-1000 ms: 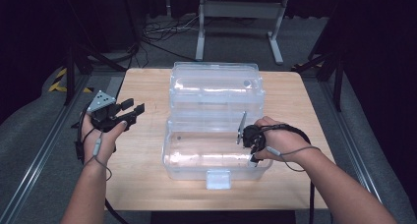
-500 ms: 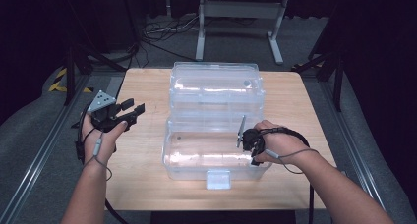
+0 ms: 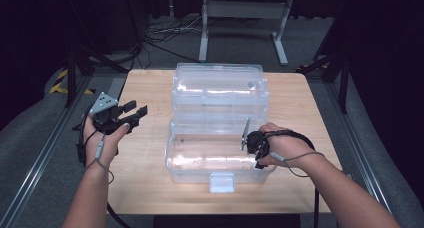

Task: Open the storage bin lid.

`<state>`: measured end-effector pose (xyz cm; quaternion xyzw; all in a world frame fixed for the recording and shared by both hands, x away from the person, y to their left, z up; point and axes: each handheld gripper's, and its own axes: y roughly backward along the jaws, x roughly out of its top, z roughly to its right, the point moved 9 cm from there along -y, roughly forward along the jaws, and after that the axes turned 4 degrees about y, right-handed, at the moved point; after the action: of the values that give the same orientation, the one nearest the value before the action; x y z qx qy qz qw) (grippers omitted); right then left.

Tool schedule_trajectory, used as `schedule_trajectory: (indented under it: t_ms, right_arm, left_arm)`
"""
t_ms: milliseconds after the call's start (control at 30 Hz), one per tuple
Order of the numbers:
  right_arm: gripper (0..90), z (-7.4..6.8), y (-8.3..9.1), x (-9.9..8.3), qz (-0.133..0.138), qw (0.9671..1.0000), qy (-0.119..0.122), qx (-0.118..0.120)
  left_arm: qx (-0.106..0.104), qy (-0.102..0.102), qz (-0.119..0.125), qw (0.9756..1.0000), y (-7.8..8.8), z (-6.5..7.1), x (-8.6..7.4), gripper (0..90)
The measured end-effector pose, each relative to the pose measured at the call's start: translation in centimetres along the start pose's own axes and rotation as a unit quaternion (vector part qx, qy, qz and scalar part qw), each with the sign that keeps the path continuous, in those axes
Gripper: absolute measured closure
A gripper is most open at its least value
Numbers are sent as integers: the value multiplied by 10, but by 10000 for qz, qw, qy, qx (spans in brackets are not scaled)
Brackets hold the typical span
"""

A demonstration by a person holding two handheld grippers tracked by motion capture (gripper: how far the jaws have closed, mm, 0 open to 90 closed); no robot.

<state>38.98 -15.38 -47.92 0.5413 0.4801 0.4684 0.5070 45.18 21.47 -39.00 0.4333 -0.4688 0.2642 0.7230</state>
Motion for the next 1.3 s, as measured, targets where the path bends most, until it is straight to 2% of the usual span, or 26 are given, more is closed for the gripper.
schedule_trajectory:
  t_ms: [200, 433, 633, 733, 800, 1100, 1300]
  right_arm:
    - [673, -2, 5, 1, 157, 9999, 17, -17]
    - [668, -6, 22, 3, 275, 9995, 75, -118]
    - [678, -18, 44, 10, 494, 9983, 217, -214]
    - [678, -25, 54, 14, 537, 9980, 231, -252]
    - [677, -28, 57, 16, 550, 9976, 321, -289]
    - [665, -44, 50, 22, 508, 9976, 429, -191]
    - [659, -47, 39, 27, 436, 9978, 482, -158]
  left_arm:
    - [2, -14, -35, 10000, -1, 1, -1, 511]
    - [-9, -19, -24, 10000, -1, 1, 0, 508]
    - [-15, -42, -83, 10000, -3, 4, -1, 494]
    - [-8, -40, -87, 10000, -3, 4, 0, 487]
    - [-2, -72, -120, 9999, -2, 4, -1, 487]
    - [-162, -205, -339, 9991, -2, 7, -1, 488]
    - [-191, -187, -334, 9991, -2, 8, 0, 480]
